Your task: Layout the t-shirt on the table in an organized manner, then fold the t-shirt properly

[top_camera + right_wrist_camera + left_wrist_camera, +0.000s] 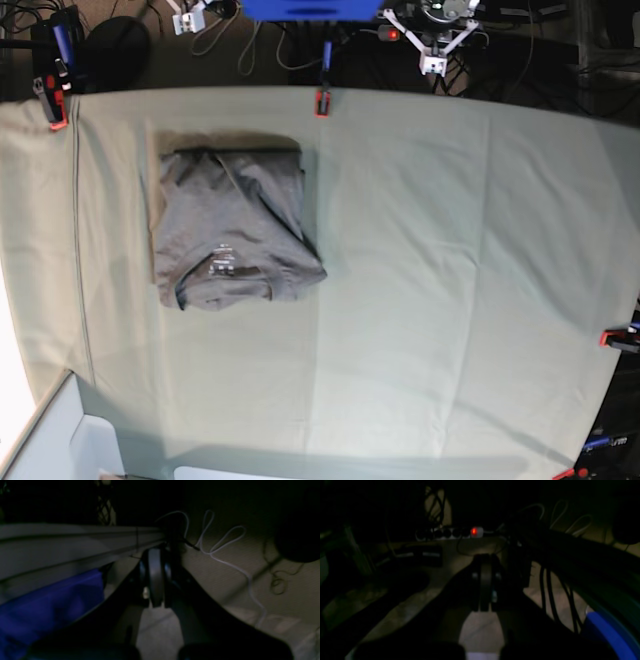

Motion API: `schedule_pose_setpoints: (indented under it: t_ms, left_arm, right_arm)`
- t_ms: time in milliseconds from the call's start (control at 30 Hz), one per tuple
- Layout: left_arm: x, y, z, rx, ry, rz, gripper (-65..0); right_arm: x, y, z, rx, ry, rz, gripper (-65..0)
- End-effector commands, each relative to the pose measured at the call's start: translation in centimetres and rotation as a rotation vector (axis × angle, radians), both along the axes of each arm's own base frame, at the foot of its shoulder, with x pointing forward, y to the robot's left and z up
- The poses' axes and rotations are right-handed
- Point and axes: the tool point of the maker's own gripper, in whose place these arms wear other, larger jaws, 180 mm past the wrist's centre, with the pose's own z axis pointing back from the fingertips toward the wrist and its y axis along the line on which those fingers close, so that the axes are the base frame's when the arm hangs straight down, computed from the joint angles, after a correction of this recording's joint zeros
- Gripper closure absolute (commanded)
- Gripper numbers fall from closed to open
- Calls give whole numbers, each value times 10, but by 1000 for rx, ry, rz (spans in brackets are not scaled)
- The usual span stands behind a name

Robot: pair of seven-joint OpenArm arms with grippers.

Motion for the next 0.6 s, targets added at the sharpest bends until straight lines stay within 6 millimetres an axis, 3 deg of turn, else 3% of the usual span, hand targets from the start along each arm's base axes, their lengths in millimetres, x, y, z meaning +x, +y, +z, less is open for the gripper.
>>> schedule_pose_setpoints:
  t_ms: [0, 133, 333, 500, 567]
  left_arm:
    - [-4, 1, 0, 2, 4, -1, 0]
    - [-4, 1, 0, 2, 3, -9, 0]
    - [-3, 8, -27, 14, 119, 11, 0]
    - [3, 15, -40, 25, 163, 27, 0]
    - [3, 16, -41, 29, 175, 28, 0]
  right_arm:
    - [-1, -3, -1, -6, -2, -17, 0]
    - [1, -3, -12, -33, 25, -47, 0]
    - [7, -40, -33, -298, 85, -97, 0]
    - [10, -71, -38, -522, 141, -136, 0]
    - [12, -69, -37, -585, 157, -150, 0]
